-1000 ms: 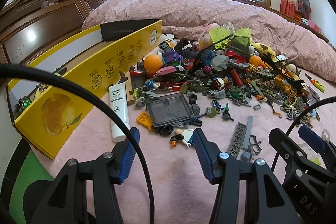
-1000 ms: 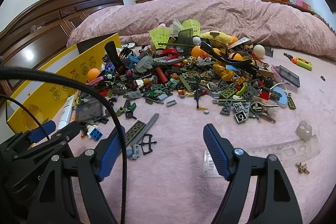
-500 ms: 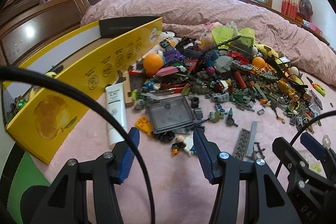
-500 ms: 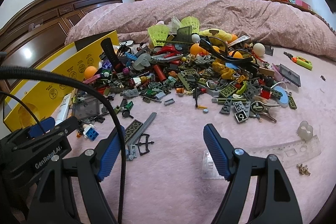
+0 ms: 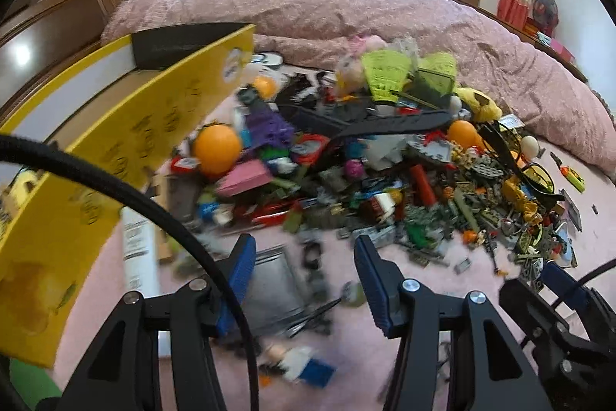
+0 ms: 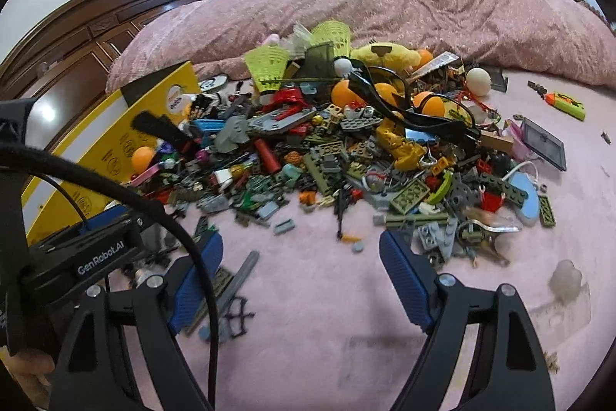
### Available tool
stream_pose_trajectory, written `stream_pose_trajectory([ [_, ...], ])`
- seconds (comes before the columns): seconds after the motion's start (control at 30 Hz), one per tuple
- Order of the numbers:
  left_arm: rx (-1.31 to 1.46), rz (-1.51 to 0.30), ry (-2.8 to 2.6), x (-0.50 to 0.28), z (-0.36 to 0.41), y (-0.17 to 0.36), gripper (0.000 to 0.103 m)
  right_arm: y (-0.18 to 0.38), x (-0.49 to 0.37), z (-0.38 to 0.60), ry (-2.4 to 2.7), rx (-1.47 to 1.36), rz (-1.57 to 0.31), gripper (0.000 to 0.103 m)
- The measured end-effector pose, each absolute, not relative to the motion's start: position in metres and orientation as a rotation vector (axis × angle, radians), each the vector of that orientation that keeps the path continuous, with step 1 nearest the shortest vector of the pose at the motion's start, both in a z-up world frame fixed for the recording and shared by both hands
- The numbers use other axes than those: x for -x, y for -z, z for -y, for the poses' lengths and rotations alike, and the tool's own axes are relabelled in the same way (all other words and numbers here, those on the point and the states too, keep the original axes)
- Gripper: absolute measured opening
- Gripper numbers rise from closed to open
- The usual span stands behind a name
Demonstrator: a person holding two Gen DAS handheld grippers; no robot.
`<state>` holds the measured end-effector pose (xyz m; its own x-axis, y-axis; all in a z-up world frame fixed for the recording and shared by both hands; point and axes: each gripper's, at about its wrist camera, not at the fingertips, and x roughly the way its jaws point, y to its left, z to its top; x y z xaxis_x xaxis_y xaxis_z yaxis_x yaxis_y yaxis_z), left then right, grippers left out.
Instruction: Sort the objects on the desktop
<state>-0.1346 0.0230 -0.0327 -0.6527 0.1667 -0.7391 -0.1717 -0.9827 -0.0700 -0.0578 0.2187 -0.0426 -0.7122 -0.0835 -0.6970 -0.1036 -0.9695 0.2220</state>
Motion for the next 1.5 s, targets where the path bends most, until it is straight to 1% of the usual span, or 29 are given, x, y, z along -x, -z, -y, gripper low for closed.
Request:
stream_pose_trajectory([
  [0.13, 1.237, -0.031, -2.609, 0.148, -0.047, 0.043, 0.054, 0.048, 0.068, -0.229, -2.866, 1.168, -0.410, 0.085],
  [0.27, 1.236, -0.071, -2.588, 0.159, -0.063, 0.054, 0.054, 0.051, 0.063, -0.236, -2.856, 1.126, -0.363, 0.084],
  [0.33, 1.249, -0.056, -2.578, 0.164, -0.064, 0.058, 0.054, 0.049, 0.059, -0.238, -2.862, 1.091, -0.344, 0.083],
  [0.43, 1.260, 0.013, -2.572, 0.171, -0.062, 0.062, 0.054, 0.047, 0.056, -0.235, -2.875, 1.049, -0.316, 0.077],
  [0.53, 1.231, 0.015, -2.571, 0.172, -0.066, 0.063, 0.054, 0.049, 0.059, -0.231, -2.876, 1.059, -0.306, 0.073],
  [0.7, 1.197, -0.029, -2.556, 0.172, -0.079, 0.064, 0.054, 0.054, 0.061, -0.235, -2.854, 1.095, -0.354, 0.071],
  [0.8, 1.218, 0.003, -2.531, 0.180, -0.082, 0.066, 0.056, 0.056, 0.061, -0.242, -2.845, 1.121, -0.426, 0.071],
  [0.9, 1.208, 0.024, -2.525, 0.182, -0.081, 0.067, 0.056, 0.060, 0.065, -0.244, -2.824, 1.144, -0.429, 0.071],
  [1.0, 1.200, 0.035, -2.522, 0.180, -0.079, 0.066, 0.051, 0.065, 0.076, -0.243, -2.797, 1.174, -0.399, 0.071],
  [1.07, 1.201, 0.055, -2.505, 0.177, -0.074, 0.066, 0.038, 0.067, 0.081, -0.241, -2.794, 1.180, -0.365, 0.071],
  [1.1, 1.198, 0.054, -2.504, 0.173, -0.071, 0.066, 0.034, 0.068, 0.083, -0.240, -2.796, 1.177, -0.346, 0.071],
  [1.13, 1.189, 0.044, -2.512, 0.169, -0.068, 0.065, 0.028, 0.068, 0.084, -0.238, -2.799, 1.178, -0.323, 0.069],
  [1.17, 1.175, 0.037, -2.516, 0.164, -0.064, 0.064, 0.019, 0.068, 0.084, -0.239, -2.800, 1.178, -0.319, 0.064],
  [1.2, 1.176, 0.017, -2.515, 0.160, -0.060, 0.063, 0.016, 0.068, 0.084, -0.238, -2.803, 1.178, -0.321, 0.062],
  [1.33, 1.213, 0.066, -2.449, 0.156, -0.042, 0.064, 0.015, 0.069, 0.085, -0.240, -2.802, 1.185, -0.333, 0.051],
  [1.4, 1.236, 0.109, -2.410, 0.159, -0.034, 0.065, 0.015, 0.070, 0.086, -0.241, -2.798, 1.190, -0.335, 0.048],
  [1.5, 1.236, 0.111, -2.371, 0.155, -0.029, 0.063, 0.015, 0.071, 0.086, -0.242, -2.802, 1.197, -0.347, 0.038],
])
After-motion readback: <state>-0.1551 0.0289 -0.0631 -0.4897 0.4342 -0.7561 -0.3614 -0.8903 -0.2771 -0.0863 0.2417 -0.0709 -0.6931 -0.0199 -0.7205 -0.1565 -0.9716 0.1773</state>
